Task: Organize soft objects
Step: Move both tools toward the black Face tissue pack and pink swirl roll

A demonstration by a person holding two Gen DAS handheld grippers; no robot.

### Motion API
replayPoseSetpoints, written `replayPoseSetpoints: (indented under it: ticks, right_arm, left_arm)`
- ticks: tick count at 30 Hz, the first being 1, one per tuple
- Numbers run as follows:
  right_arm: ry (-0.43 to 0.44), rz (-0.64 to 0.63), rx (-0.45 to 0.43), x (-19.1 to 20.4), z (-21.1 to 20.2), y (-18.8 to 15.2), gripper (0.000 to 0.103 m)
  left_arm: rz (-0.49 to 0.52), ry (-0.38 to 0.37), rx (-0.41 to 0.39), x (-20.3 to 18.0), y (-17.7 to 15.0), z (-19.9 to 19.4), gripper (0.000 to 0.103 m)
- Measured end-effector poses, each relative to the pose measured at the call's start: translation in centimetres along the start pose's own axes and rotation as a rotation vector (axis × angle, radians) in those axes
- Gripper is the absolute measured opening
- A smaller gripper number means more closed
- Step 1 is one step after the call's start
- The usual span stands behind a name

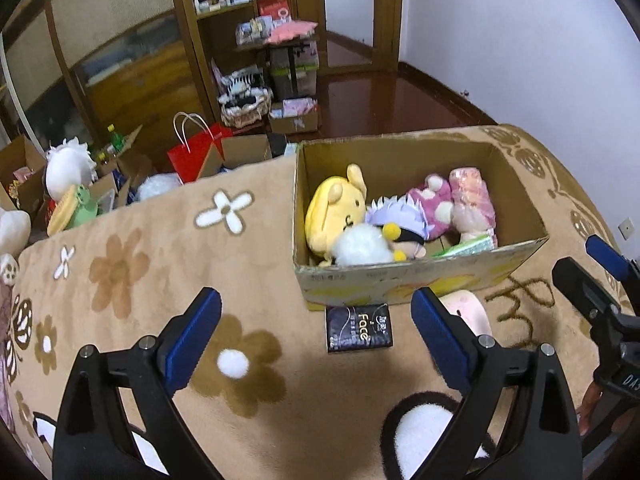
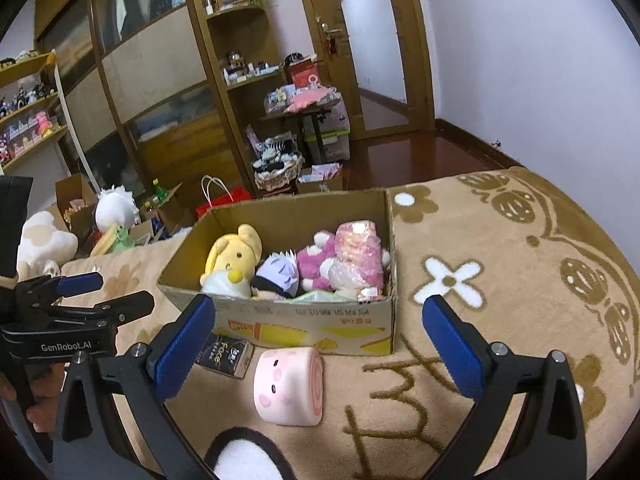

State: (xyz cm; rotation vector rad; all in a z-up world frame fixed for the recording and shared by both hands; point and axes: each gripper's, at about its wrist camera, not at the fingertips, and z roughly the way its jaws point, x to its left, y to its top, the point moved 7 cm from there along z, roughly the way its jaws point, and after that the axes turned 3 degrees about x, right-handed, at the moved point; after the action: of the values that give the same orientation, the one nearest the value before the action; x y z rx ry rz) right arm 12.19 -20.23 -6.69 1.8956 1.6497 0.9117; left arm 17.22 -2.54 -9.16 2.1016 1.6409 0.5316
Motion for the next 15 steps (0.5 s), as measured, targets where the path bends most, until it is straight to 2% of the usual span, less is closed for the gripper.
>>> replayPoseSetpoints:
  ticks: [8,15]
  right_arm:
    - [-0.004,-0.031,0.078,0.3,2.7,-2.0,0.103]
    - [-0.013,-0.056,0.129,1.0,4.5,-3.8,0.103]
  left_arm:
    - [-0.003,-0.011,0.075,-0.5,-1.0,2.6,0.095]
    - [-0.050,-0.058,0.153,-0.8,-2.0,4.7,0.095]
